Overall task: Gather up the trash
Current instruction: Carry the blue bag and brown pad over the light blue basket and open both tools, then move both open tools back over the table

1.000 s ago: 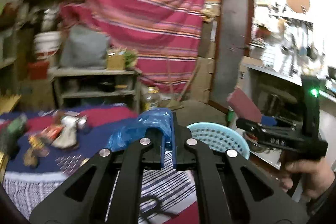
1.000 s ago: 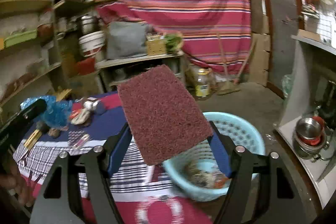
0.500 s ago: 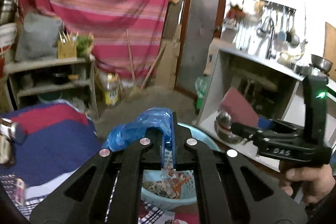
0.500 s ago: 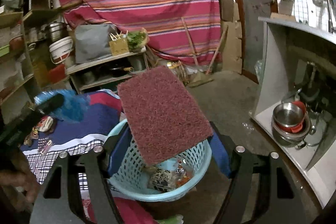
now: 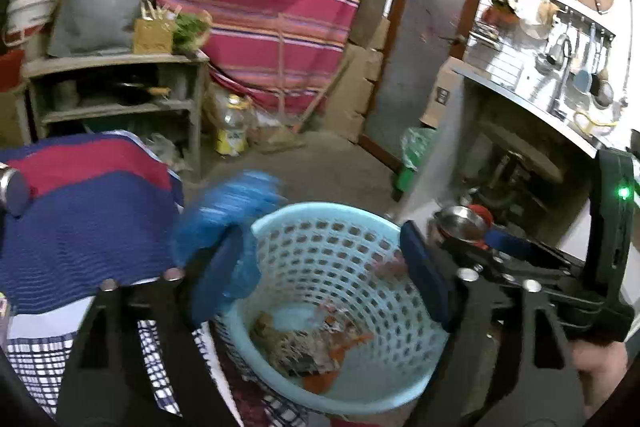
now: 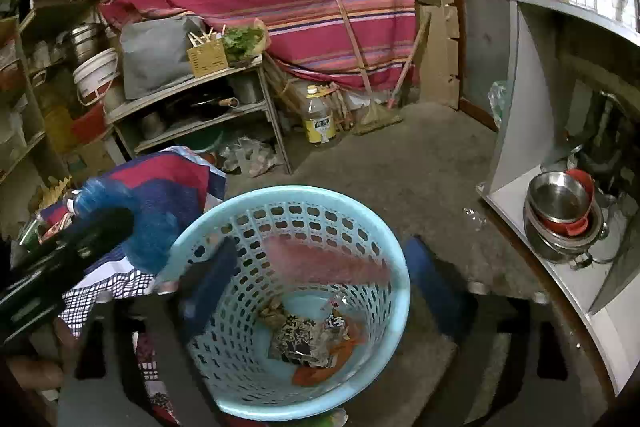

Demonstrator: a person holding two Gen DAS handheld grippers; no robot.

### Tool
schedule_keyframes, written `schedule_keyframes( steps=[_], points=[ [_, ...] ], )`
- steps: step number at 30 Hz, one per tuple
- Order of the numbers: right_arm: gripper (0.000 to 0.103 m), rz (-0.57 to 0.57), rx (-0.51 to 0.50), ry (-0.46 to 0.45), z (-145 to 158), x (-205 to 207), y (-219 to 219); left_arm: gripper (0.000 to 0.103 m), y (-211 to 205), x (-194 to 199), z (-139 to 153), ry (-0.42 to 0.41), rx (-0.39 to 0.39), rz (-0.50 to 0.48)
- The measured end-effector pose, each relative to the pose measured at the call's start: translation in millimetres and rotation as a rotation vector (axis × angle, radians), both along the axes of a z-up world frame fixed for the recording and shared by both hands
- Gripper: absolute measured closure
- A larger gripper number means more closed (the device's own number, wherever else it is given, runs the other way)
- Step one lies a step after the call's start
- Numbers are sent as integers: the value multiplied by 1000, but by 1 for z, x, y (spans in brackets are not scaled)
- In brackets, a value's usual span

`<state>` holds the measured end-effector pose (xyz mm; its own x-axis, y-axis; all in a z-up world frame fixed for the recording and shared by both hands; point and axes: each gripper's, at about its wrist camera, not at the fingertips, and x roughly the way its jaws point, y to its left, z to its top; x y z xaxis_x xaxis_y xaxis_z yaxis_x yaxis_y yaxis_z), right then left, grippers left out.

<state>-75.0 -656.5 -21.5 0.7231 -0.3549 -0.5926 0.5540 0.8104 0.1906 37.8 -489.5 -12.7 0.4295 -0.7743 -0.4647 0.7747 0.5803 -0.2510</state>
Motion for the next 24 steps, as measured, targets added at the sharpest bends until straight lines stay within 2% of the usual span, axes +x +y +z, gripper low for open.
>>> schedule_keyframes(
  steps=[5, 13, 20, 24],
  points=[
    [14, -31, 10, -22, -1, -9, -3, 23, 6, -3, 11, -8, 3, 1],
    [14, -53, 18, -40, 4, -18, 17, 20, 55, 5, 36, -3, -25, 71],
    [14, -14, 5, -98, 23, -21, 78, 12, 159, -6, 48, -78, -8, 132],
    [14, 70, -4, -136, 37, -1, 142, 9, 248, -17, 42, -156, 51, 186]
  ],
)
